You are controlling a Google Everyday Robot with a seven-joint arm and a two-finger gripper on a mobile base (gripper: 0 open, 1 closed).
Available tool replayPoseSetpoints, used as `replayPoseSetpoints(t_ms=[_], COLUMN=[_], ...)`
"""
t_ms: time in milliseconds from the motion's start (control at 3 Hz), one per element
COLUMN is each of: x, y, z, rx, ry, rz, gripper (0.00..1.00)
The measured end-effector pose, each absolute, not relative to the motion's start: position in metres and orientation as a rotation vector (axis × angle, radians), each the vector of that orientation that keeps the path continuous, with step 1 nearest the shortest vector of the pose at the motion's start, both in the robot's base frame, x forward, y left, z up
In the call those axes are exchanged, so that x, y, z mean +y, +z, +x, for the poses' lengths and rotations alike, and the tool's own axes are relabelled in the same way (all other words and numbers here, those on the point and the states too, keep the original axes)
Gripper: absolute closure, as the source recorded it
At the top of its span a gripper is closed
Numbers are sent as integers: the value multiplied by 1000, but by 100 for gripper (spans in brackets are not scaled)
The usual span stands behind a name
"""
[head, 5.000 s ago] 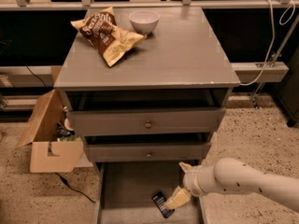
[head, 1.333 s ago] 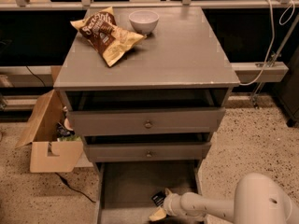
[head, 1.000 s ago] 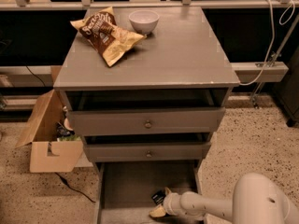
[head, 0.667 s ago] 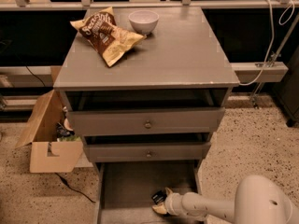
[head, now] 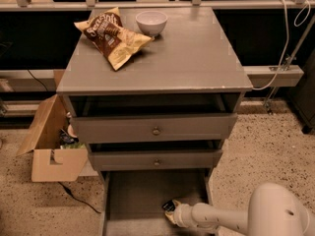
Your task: Pick rxbar blueberry from bottom drawer and place on counter
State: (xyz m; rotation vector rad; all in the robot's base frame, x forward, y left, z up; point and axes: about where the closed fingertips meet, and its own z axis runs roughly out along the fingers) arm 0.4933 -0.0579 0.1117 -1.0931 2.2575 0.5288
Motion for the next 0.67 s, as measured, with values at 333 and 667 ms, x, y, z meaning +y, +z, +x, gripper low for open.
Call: replayPoseSetpoints(t_ms=[333,667], x=[-57,-58], y=[139,186], z=[487,489], rx=[2173,2025], ry=[485,451], rz=[-1139,-1183], gripper=[100,100])
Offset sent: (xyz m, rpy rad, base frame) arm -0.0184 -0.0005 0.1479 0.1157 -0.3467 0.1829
